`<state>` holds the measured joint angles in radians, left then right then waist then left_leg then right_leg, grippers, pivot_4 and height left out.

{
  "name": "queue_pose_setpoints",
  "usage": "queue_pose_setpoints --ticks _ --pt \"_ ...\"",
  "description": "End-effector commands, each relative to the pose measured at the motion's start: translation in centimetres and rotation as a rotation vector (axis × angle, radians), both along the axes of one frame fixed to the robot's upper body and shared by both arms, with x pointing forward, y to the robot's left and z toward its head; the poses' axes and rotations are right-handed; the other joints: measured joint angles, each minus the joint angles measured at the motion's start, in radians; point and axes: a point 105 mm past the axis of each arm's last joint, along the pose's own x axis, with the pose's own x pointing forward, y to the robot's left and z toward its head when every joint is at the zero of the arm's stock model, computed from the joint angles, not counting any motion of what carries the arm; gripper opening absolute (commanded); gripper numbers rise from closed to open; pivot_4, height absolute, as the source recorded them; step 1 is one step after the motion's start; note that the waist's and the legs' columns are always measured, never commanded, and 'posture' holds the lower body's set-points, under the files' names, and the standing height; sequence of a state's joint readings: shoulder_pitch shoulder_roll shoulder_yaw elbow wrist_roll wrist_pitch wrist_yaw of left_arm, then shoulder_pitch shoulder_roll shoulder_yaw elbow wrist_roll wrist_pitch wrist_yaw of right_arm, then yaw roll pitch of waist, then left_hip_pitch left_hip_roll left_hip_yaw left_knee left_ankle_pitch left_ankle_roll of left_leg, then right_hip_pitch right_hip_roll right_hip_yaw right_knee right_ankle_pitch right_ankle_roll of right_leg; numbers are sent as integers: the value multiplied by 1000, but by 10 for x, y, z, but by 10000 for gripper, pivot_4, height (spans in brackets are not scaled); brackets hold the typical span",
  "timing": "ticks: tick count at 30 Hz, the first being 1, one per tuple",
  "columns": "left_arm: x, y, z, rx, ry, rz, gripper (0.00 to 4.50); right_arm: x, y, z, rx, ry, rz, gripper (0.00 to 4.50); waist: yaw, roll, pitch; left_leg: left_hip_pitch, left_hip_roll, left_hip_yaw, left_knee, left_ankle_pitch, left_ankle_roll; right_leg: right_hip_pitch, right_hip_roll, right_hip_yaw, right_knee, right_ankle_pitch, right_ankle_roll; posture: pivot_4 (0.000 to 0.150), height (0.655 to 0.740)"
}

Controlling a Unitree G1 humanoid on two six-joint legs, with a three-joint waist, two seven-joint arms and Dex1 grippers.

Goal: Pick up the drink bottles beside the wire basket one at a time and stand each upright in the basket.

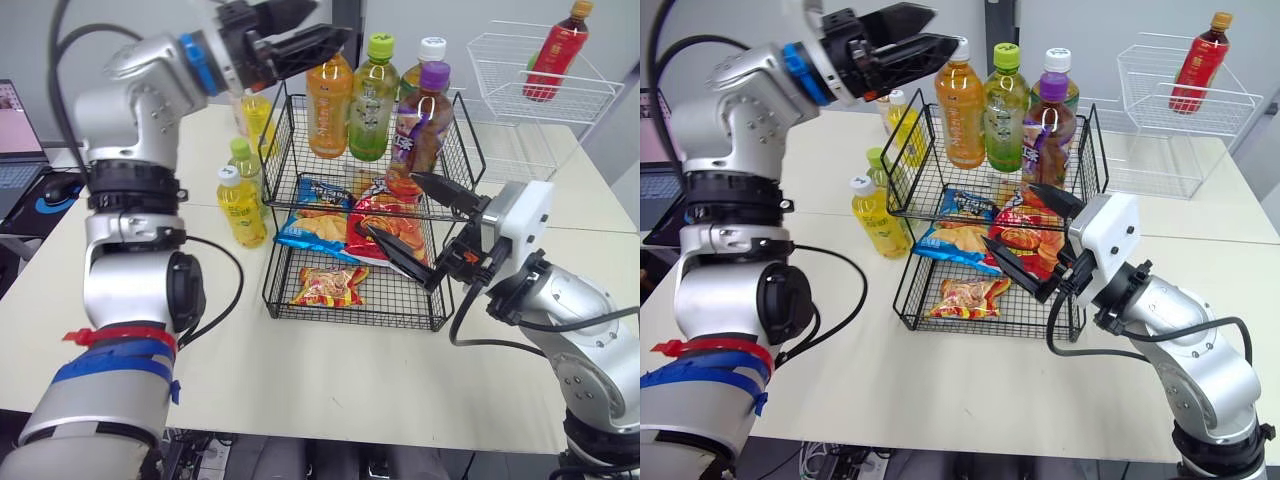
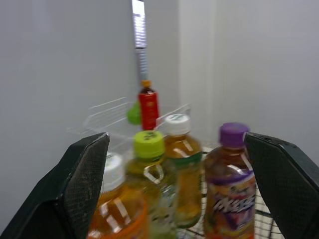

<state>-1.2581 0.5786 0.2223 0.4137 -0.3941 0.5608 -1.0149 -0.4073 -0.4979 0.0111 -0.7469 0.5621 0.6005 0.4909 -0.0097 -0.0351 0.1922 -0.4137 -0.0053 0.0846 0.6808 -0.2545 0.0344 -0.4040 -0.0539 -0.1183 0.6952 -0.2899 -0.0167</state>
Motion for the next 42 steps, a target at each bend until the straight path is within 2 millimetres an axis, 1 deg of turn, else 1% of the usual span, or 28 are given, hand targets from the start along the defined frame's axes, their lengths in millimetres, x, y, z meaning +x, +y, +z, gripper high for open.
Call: queue_pose_setpoints --ticks 1,3,4,5,6,7,9,10,12,15,17,18,21,23,27,30,35,37,40,42 --pt "-22 46 7 -12 -68 199 44789 -4 10 3 -26 -18 124 45000 1 0 0 0 0 0 0 0 0 0 0 0 0 0 0 1500 7400" --pt "-33 75 -11 -12 -29 326 44789 -1 14 3 -35 -10 175 45000 -4 0 0 1 0 0 0 0 0 0 0 0 0 0 0 1500 7400" --pt "-41 88 -24 -4 -3 376 44789 0 16 3 -37 -8 196 45000 -2 0 0 1 0 0 -1 0 0 0 0 0 0 0 0 1500 7400" --pt "-53 102 -44 -14 44 431 44789 2 19 2 -40 -5 221 45000 -4 0 0 1 0 -1 0 0 0 0 0 0 0 0 0 1500 7400" --pt "-65 111 -62 -23 87 474 44789 4 21 2 -44 -3 242 45000 -5 0 0 1 0 0 0 0 0 0 0 0 0 0 0 1500 7400" --pt "-77 117 -81 -20 126 506 44789 6 23 1 -46 -3 258 45000 -6 0 0 1 0 -1 0 0 0 1 -1 0 0 0 0 1500 7400" --pt "-94 119 -105 -14 175 544 44789 8 25 1 -46 -5 278 45000 -1 -1 0 1 0 -1 0 0 0 3 -1 1 -1 0 0 1500 7400" --pt "-106 118 -122 -11 208 562 44789 10 27 2 -43 -7 289 45000 6 -4 -1 1 0 -2 0 0 0 3 -1 0 -1 0 0 1500 7400" --pt "-126 117 -146 -36 260 615 44789 13 31 3 -35 -10 307 45000 13 -3 -1 2 0 -3 0 0 0 5 -1 -1 -2 0 0 1500 7400" --pt "-141 113 -167 -82 306 666 44789 15 34 3 -32 -15 325 45000 23 -4 -1 14 0 -5 -2 -1 1 20 -1 -3 -9 0 0 1500 7400" --pt "-147 108 -177 -95 327 679 44789 16 35 3 -31 -18 331 45000 25 -3 -2 14 0 -6 -3 -1 1 21 -1 -4 -12 1 0 1500 7400" --pt "-147 106 -179 -98 329 681 44789 16 36 3 -30 -18 332 45000 26 -3 -2 14 0 -6 -3 -1 1 21 -1 -4 -12 2 0 1500 7400" --pt "-139 100 -177 -109 311 678 44789 16 36 3 -29 -20 332 45000 33 -3 -2 14 0 -6 -3 0 2 21 0 -4 -12 3 -1 1500 7400" --pt "-129 98 -170 -124 284 672 44789 16 36 2 -27 -24 322 45000 34 -3 -2 14 0 -6 -3 0 2 21 0 -4 -12 4 -2 1500 7400" --pt "-94 97 -155 -130 227 707 44789 17 32 3 -26 -34 279 45000 34 -3 -2 14 0 -6 -3 0 3 21 0 -4 -12 5 -2 1500 7400" --pt "-67 91 -146 -133 207 713 44789 16 31 3 -21 -40 250 45000 34 -3 -2 14 0 -5 -4 0 3 20 0 -4 -13 5 -1 1500 7400" --pt "-28 81 -142 -116 203 700 44789 13 30 6 -15 -55 218 45000 33 -3 -2 13 0 -4 -5 0 3 19 0 -4 -13 5 -1 1500 7400" --pt "-15 73 -144 -88 217 665 44789 12 30 8 -11 -61 209 45000 33 -3 -2 13 0 -4 -5 0 3 19 0 -4 -13 5 -1 1500 7400" --pt "-1 65 -145 -66 214 641 44789 11 30 8 -11 -62 198 45000 31 -3 -2 13 0 -4 -5 0 3 19 0 -4 -13 5 -1 1500 7400" --pt "8 63 -146 -53 214 639 44789 10 29 8 -13 -61 188 45000 31 -3 -2 12 0 -4 -5 0 3 18 0 -4 -14 5 -1 1500 7400"
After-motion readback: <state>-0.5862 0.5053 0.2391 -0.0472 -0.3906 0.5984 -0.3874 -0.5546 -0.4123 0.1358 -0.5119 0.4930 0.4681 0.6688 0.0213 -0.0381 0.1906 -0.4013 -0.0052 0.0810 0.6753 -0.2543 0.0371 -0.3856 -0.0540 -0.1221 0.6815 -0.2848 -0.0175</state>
